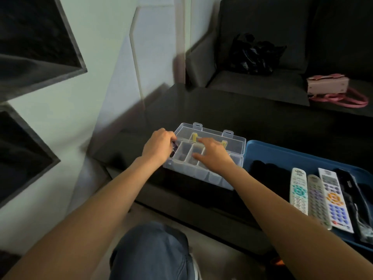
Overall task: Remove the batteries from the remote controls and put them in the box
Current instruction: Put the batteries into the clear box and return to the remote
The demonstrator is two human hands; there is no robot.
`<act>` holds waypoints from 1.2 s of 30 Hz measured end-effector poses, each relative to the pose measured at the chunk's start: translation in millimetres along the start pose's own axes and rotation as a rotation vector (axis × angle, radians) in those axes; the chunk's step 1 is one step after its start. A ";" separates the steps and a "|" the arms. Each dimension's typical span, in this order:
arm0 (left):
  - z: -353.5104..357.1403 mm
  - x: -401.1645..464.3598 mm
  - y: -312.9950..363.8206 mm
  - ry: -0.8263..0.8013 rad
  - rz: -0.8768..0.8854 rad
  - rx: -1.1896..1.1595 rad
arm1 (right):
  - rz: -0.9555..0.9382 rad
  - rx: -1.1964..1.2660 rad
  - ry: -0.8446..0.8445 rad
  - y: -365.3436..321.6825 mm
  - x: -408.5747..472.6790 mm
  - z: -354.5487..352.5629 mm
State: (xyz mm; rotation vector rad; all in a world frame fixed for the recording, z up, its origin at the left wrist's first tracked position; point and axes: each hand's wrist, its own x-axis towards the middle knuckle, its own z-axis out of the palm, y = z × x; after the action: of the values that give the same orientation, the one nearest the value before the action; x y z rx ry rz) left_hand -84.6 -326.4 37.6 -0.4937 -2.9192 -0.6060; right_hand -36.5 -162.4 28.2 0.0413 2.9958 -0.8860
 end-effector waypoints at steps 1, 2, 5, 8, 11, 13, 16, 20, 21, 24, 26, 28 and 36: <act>-0.8 3.6 -9.4 -0.039 0.011 0.033 | -0.009 -0.055 -0.033 -4.6 3.3 4.8; -0.9 7.0 -16.8 -0.090 0.026 0.070 | -0.012 -0.103 -0.062 -7.6 6.7 9.5; 2.2 16.2 -28.4 -0.212 0.061 0.153 | -0.007 -0.190 -0.113 -11.0 15.2 19.5; 8.5 26.5 -30.3 -0.237 0.133 0.206 | -0.006 -0.222 -0.105 -9.4 19.5 22.3; 13.4 31.2 -24.9 -0.251 0.200 0.227 | -0.020 -0.232 -0.100 -6.6 18.2 20.6; 14.7 33.4 -24.8 -0.267 0.204 0.230 | -0.025 -0.231 -0.094 -5.6 19.1 22.6; 16.0 35.5 -26.4 -0.336 0.163 0.162 | -0.020 -0.230 -0.095 -3.6 21.9 24.2; 19.2 35.3 -22.7 -0.376 0.122 0.059 | -0.013 -0.226 -0.099 -2.9 22.9 23.8; 20.2 35.1 -21.6 -0.374 0.111 0.042 | -0.011 -0.225 -0.099 -2.6 23.0 24.2; 19.6 35.9 -19.1 -0.382 0.095 0.030 | -0.011 -0.220 -0.112 -3.0 24.0 25.8; 19.9 37.8 -17.1 -0.414 0.095 0.073 | 0.000 -0.212 -0.124 -3.6 25.4 26.2; 19.3 38.9 -13.3 -0.451 0.100 0.142 | 0.008 -0.212 -0.135 -4.7 26.8 25.7; 15.1 47.0 -1.7 -0.589 0.123 0.288 | 0.005 -0.226 -0.152 -4.2 28.8 25.9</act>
State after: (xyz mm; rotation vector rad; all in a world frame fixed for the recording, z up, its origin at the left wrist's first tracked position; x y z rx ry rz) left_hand -130.1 -308.1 31.7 -0.9376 -3.3914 -0.0082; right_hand -65.2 -179.4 8.1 -0.0213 2.9285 -0.5193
